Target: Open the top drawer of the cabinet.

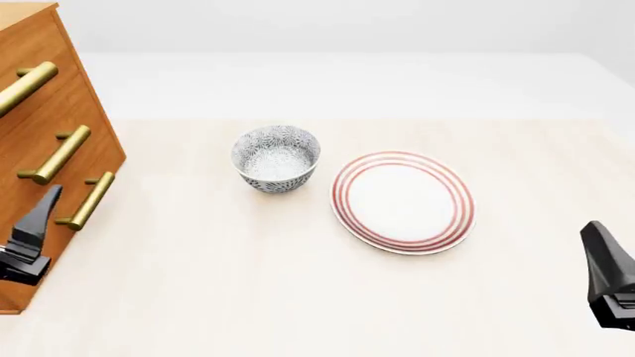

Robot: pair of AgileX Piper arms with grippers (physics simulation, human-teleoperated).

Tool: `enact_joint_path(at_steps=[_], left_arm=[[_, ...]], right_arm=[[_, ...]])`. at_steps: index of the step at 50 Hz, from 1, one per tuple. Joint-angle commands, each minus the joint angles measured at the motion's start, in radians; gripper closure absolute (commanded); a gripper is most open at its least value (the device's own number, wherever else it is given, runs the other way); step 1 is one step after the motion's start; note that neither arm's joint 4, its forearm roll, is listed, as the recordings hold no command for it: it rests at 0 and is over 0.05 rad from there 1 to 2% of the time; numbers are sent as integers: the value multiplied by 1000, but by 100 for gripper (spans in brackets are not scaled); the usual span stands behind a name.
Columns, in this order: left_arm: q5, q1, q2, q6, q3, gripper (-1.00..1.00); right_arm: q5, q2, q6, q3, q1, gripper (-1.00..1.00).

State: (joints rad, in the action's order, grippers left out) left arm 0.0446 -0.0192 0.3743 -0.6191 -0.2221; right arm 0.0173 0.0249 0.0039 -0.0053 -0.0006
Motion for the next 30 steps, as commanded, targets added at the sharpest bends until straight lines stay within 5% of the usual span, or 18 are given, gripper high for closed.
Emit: enact_joint_path(at_steps=[1, 30], left_arm=[[-38, -8, 39, -148, -64, -100], [187, 54, 212, -435, -1, -100]], right_arm=[[-4, -5, -1, 1, 0, -100], [-4, -5, -1, 1, 0, -100]])
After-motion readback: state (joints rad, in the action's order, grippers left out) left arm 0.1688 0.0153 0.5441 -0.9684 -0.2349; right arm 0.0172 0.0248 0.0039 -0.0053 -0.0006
